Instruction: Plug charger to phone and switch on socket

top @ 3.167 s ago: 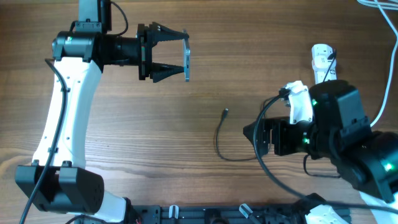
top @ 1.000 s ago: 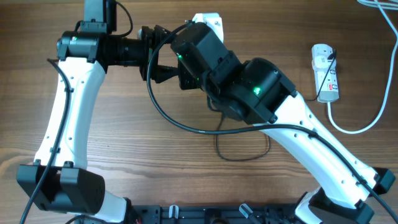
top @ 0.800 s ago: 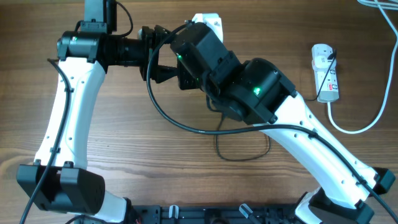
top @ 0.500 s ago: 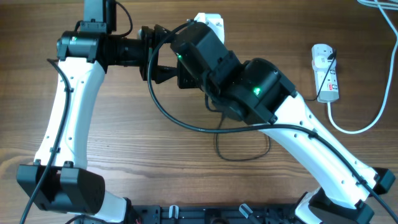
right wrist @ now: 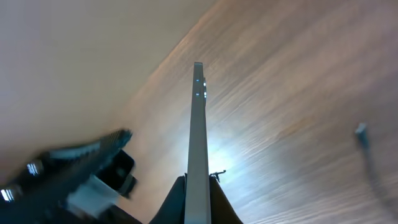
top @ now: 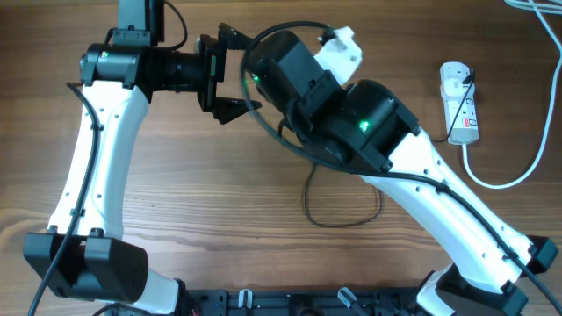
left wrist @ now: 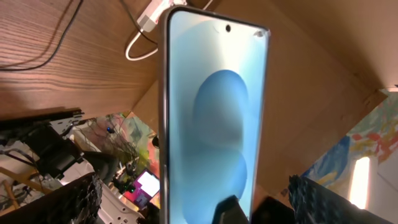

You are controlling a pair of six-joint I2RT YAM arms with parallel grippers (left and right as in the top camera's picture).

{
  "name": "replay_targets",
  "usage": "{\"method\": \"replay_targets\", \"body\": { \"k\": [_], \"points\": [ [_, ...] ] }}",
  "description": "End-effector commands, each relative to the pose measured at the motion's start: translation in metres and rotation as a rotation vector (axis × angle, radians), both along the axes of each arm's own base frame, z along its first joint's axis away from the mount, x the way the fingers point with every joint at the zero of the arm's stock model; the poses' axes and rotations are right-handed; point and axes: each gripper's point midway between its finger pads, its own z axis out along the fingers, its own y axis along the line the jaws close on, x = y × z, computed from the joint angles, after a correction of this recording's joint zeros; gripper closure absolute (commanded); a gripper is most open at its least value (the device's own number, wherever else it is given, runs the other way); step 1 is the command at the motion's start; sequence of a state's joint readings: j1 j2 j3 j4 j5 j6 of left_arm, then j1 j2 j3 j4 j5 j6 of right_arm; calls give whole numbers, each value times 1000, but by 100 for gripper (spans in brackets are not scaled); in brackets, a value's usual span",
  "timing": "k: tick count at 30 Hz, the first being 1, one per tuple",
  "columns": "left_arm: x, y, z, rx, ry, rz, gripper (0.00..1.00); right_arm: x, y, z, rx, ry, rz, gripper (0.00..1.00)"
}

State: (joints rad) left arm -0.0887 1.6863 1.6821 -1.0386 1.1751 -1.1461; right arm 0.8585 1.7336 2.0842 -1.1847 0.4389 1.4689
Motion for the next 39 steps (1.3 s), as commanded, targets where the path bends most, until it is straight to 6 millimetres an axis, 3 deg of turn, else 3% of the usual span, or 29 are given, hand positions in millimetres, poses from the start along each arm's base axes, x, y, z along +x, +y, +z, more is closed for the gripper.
{"method": "replay_targets", "body": {
  "k": [1,5,7,11,15,23,39],
  "points": [
    [-2,0,12,1,-25,10,9,1,1,8,277,54,-235,95],
    [-2,0,13,-7,19,25,32,-2,6,6,338,92,-255,96],
    [-4,-1,15,-21,21,15,37,-4,9,5,384,119,-278,96],
    [-5,-1,16,-30,22,9,37,-6,17,6,430,146,-262,96],
    [-7,-3,20,-52,24,-5,37,-10,13,9,428,147,-263,96],
    [-9,-3,23,-71,25,-16,44,-24,-3,37,504,123,-275,96],
    [-17,-7,36,-146,33,-65,50,-27,3,38,559,160,-277,96]
  ]
}}
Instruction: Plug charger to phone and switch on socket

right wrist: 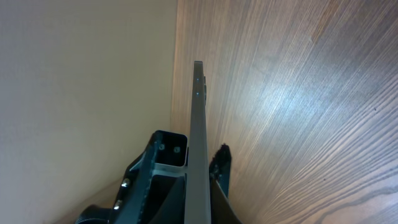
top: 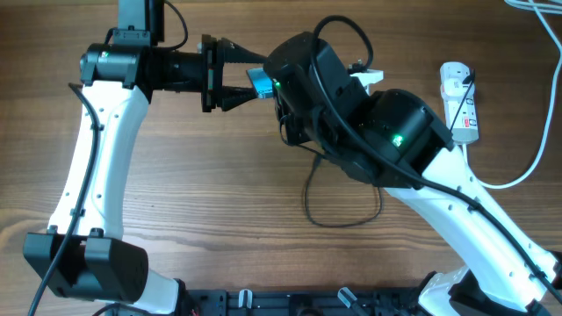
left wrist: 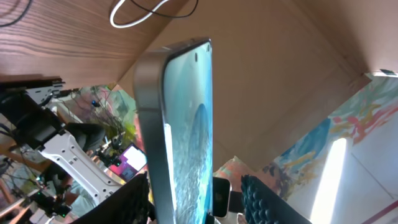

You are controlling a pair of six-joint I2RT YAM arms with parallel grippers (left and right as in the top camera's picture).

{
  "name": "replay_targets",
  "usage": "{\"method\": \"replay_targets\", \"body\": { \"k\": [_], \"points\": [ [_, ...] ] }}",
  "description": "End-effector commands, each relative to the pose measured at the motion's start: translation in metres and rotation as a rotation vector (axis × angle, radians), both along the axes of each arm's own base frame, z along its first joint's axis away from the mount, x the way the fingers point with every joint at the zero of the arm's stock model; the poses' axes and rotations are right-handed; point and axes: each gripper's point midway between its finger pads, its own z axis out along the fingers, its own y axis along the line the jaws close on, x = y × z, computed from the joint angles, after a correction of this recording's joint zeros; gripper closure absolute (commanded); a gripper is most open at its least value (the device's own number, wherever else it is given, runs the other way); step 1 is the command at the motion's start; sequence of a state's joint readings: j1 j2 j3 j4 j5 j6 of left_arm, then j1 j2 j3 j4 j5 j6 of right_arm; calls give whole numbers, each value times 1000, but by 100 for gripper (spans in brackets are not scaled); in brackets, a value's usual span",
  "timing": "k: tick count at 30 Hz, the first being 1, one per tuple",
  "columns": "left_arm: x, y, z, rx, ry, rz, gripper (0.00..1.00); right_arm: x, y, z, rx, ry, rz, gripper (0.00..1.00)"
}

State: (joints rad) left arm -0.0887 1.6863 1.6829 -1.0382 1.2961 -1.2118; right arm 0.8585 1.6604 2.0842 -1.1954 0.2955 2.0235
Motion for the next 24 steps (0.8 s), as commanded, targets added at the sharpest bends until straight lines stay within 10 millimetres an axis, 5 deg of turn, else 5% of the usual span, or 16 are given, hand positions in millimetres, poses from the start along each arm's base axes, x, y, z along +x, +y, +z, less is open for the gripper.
{"method": "replay_targets", "body": {
  "k": [1,11,21,24],
  "points": [
    [-8,-1,19,-44,-38,-23,50,-1,-1,17,58,-25,-12,96],
    [-7,-1,19,-43,-37,-22,54,-1,-1,16,52,-24,-10,96],
    [-7,-1,19,-43,-37,-22,46,5,2,4,24,-10,-19,96],
    [-7,-1,19,-43,-37,-22,52,7,4,2,18,-9,-22,96]
  ]
}}
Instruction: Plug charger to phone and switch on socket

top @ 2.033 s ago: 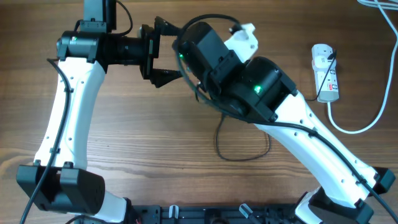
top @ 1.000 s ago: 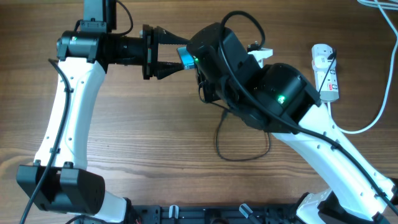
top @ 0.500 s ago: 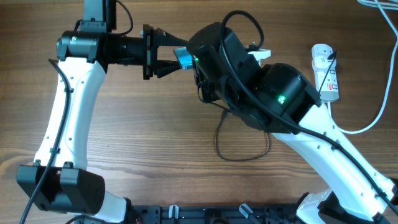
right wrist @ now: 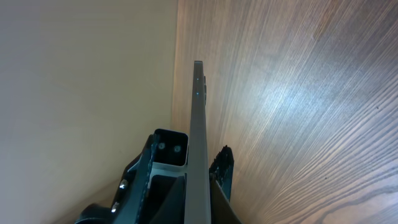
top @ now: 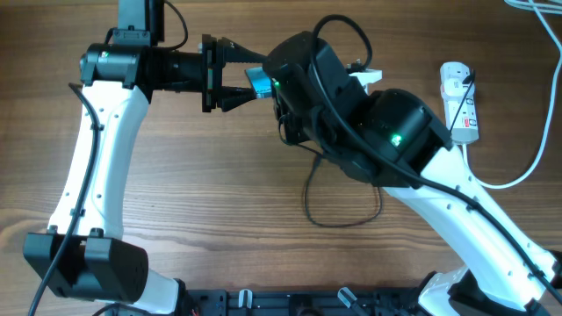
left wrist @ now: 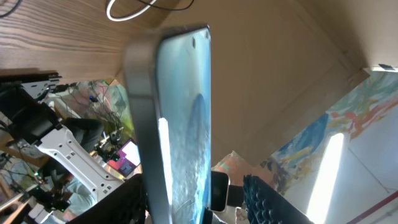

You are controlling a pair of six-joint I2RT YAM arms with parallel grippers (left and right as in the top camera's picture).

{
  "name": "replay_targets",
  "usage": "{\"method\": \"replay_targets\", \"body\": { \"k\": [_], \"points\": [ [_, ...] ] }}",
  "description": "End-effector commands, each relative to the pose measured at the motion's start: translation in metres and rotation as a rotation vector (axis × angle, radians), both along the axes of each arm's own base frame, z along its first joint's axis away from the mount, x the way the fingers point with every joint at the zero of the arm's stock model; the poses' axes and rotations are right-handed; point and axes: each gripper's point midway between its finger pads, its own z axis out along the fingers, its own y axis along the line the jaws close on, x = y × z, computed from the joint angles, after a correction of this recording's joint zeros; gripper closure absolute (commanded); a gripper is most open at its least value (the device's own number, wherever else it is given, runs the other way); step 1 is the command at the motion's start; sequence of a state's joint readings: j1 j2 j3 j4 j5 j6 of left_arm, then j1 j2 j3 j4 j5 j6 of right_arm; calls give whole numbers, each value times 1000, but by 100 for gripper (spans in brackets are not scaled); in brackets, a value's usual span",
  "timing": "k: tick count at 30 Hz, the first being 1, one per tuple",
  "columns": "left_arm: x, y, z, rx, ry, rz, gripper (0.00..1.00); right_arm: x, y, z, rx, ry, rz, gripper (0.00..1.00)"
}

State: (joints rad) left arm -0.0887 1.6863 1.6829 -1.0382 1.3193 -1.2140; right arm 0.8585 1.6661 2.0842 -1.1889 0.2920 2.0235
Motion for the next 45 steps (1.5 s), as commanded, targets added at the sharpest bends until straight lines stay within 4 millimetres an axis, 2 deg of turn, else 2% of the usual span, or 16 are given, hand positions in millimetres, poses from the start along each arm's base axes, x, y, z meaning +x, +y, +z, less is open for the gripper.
{"method": "replay_targets", "body": {
  "k": [1,11,17,25,31,34,36,38,39,40,45],
  "points": [
    [-5,0,16,-23,-41,-10,53,6,1,3,15,-13,-28,96],
    [-2,1,11,6,-43,7,53,7,1,5,18,-19,-29,96],
    [-2,1,11,6,-43,7,65,7,2,5,20,-21,-28,96],
    [-2,1,11,5,-36,9,68,5,5,5,28,-16,-16,96],
    [-2,1,11,5,-36,9,80,4,7,6,33,-14,-9,96],
    [-2,1,11,5,-36,9,90,4,7,6,22,-20,2,95],
    [-2,1,11,5,-36,9,96,5,7,6,8,-30,17,87],
    [-2,1,11,5,-36,9,96,5,6,6,-10,-38,32,72],
    [-2,1,11,5,-36,9,96,5,6,6,-27,-49,42,61],
    [-2,1,11,6,-37,9,96,8,1,7,-74,-77,53,45],
    [6,2,10,30,-90,28,96,13,-14,15,-195,-152,103,26]
  ]
}}
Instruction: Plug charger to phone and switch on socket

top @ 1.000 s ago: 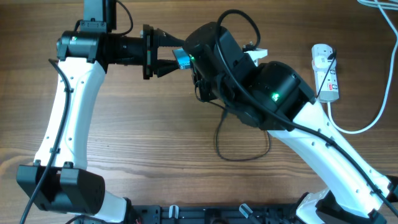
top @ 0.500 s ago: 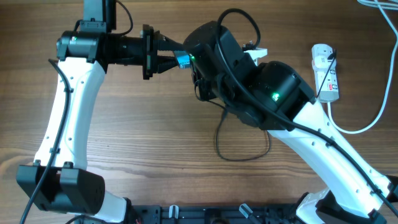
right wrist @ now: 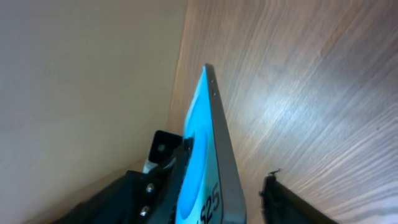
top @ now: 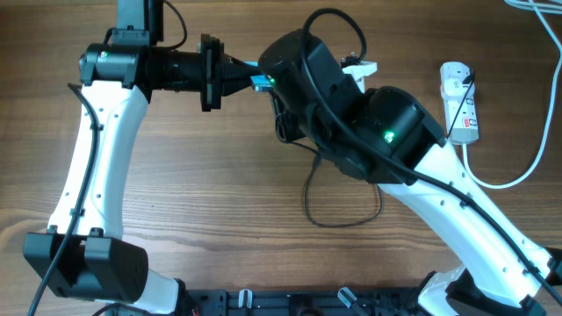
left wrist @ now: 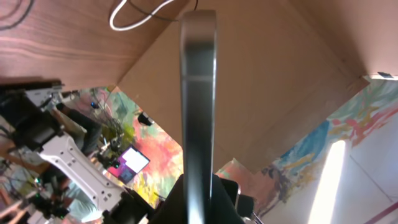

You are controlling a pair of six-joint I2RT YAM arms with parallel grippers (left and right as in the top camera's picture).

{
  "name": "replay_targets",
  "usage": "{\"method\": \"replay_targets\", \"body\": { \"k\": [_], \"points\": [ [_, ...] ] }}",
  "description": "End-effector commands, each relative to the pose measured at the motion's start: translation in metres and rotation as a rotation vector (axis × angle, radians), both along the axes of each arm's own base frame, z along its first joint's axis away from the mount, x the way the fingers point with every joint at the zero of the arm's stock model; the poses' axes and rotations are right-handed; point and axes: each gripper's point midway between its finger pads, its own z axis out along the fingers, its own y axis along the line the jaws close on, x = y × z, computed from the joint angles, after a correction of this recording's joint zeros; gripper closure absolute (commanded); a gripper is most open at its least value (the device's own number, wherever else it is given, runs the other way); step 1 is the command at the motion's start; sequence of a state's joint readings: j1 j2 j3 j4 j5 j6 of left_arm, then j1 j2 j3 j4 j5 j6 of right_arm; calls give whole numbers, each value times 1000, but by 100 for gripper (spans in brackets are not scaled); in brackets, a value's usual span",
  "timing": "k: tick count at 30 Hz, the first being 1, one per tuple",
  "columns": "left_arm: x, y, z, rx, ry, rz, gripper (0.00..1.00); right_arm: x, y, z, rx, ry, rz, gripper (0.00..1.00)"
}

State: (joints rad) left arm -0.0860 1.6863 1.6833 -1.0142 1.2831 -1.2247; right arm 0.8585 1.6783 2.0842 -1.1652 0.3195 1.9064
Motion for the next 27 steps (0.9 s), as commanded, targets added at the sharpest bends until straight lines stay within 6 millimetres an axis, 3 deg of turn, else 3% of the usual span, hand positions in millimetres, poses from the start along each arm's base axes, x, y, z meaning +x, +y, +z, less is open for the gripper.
{"method": "replay_targets", "body": {
  "k": [1,3,9,15,20,27],
  "points": [
    [2,1,12,16,-82,13,96,6,-19,17,-129,-105,60,20],
    [10,5,3,72,-98,50,96,6,-33,23,-191,-131,93,0],
    [33,26,-25,287,-251,128,96,5,-90,25,-508,-174,258,0],
    [48,73,-73,666,-253,244,96,0,-136,-16,-821,-14,469,0],
    [43,134,-105,1053,-198,321,96,4,-144,-63,-880,142,527,0],
    [30,168,-115,1261,-153,319,96,7,-125,-138,-786,281,634,1]
  ]
}}
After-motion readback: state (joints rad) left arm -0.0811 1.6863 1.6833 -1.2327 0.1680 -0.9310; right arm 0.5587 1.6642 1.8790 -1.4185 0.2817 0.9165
